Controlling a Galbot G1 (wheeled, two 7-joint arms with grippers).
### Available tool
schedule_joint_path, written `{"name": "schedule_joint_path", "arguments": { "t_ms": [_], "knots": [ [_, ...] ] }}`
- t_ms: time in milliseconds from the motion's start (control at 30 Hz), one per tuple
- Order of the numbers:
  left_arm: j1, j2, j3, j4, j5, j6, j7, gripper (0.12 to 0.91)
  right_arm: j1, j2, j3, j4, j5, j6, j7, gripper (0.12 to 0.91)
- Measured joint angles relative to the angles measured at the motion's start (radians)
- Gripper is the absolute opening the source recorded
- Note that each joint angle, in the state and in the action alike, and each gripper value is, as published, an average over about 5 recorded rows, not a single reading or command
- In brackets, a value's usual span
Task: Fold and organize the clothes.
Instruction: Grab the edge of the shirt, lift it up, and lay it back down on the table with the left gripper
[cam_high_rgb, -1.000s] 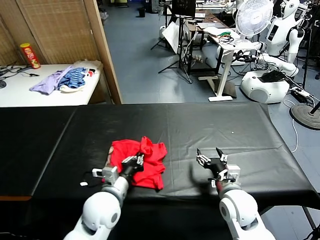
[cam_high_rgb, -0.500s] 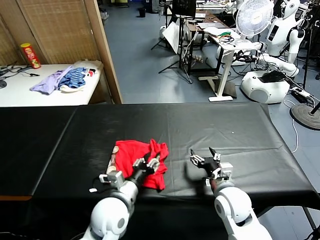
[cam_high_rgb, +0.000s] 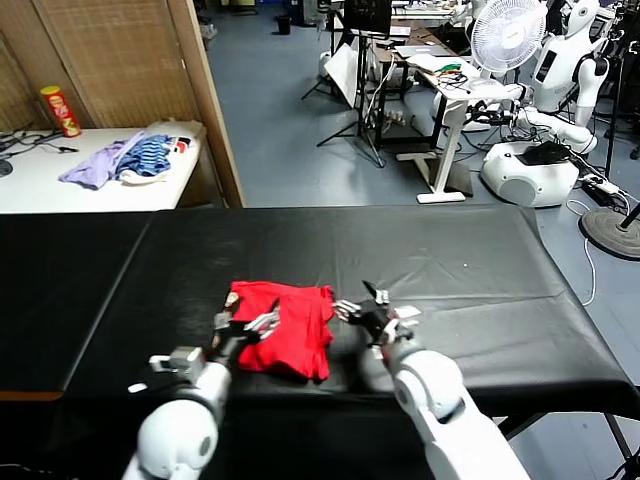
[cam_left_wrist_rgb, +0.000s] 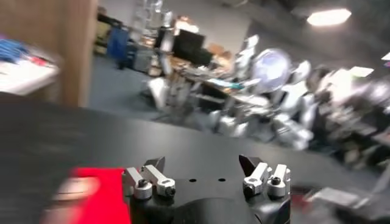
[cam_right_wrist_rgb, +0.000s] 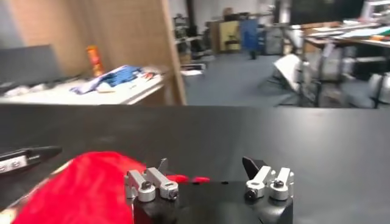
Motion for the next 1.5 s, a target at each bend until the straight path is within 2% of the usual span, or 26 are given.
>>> {"name": "schedule_joint_path", "arguments": {
  "t_ms": [100,233,333,433,533,733,833,967,1067,1300,1367,1433,1500],
  "knots": [
    [0.003,0.005,-0.031,0.018,0.005,-0.002,0.000,0.798,0.009,0.003,-0.049,-0.049,-0.098,0.001,0.005,0.798],
    [0.000,0.008,-0.060,0.039,-0.013,-0.001,0.007,0.798,0.005,0.015,-0.076,-0.096,-0.258,0.023,0.046,0.798],
    [-0.007,0.014,-0.079,0.057,-0.048,-0.001,0.022,0.798,-0.003,0.028,-0.078,-0.109,-0.300,0.070,0.085,0.798],
    [-0.018,0.024,-0.096,0.079,-0.113,-0.001,0.045,0.798,-0.012,0.041,-0.067,-0.104,-0.268,0.123,0.113,0.798],
    [-0.031,0.037,-0.113,0.105,-0.214,0.013,0.073,0.798,-0.025,0.042,-0.042,-0.074,-0.195,0.145,0.117,0.798],
    [-0.045,0.064,-0.143,0.169,-0.458,0.072,0.100,0.798,-0.069,0.012,0.026,0.039,-0.025,0.126,0.112,0.798],
    [-0.047,0.069,-0.148,0.198,-0.552,0.087,0.113,0.798,-0.099,0.002,0.060,0.093,0.010,0.124,0.110,0.798],
    [-0.058,0.065,-0.149,0.228,-0.652,0.092,0.112,0.782,-0.135,0.004,0.089,0.139,0.032,0.116,0.110,0.798],
    [-0.059,0.062,-0.147,0.234,-0.696,0.098,0.116,0.676,-0.151,0.007,0.101,0.151,0.037,0.115,0.111,0.798],
    [-0.057,0.048,-0.135,0.231,-0.686,0.092,0.112,0.291,-0.169,0.009,0.121,0.169,0.036,0.110,0.117,0.798],
    [-0.054,0.045,-0.132,0.223,-0.642,0.084,0.110,0.186,-0.175,0.012,0.128,0.174,0.026,0.092,0.134,0.798],
    [-0.047,0.041,-0.126,0.209,-0.569,0.074,0.111,0.143,-0.182,0.019,0.136,0.179,0.015,0.057,0.162,0.798],
    [-0.038,0.034,-0.120,0.191,-0.458,0.059,0.113,0.141,-0.190,0.027,0.144,0.183,-0.002,0.020,0.188,0.798]
  ]
}}
